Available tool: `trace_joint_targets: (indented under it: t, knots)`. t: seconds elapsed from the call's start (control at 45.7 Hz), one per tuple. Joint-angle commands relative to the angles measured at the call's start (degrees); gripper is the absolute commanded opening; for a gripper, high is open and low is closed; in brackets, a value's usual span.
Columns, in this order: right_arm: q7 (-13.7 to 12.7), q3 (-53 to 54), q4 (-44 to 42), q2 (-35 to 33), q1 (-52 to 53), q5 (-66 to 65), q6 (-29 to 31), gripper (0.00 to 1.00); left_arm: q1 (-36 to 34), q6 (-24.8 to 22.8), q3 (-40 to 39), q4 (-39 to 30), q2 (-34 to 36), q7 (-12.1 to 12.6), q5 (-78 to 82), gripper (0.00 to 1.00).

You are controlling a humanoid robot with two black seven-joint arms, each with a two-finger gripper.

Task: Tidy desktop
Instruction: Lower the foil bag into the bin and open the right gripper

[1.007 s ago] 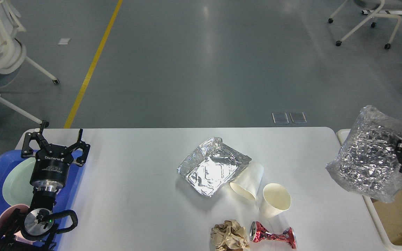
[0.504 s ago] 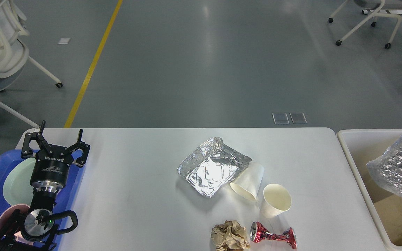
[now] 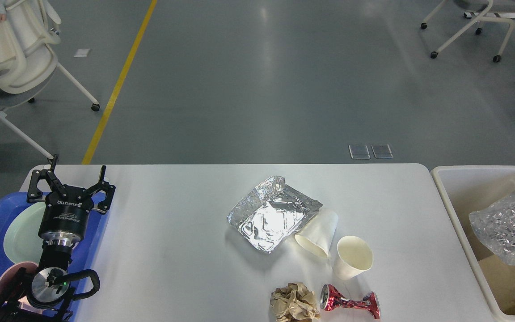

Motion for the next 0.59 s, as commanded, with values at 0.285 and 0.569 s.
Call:
trace_joint_targets:
  t: [0.285,0.569]
  knots:
    - [-0.2,2.6,-0.9,5.3,-5.4,1.2,-5.1,0.0,-0.1,0.0,0.0,0.0,0.0,0.1,0.0,0.96]
    - [-0.2,2.5,-0.8,6.2,-6.6,1.8,-5.0,0.0,-0.1,0.0,0.0,0.0,0.0,0.1,0.0,0.96]
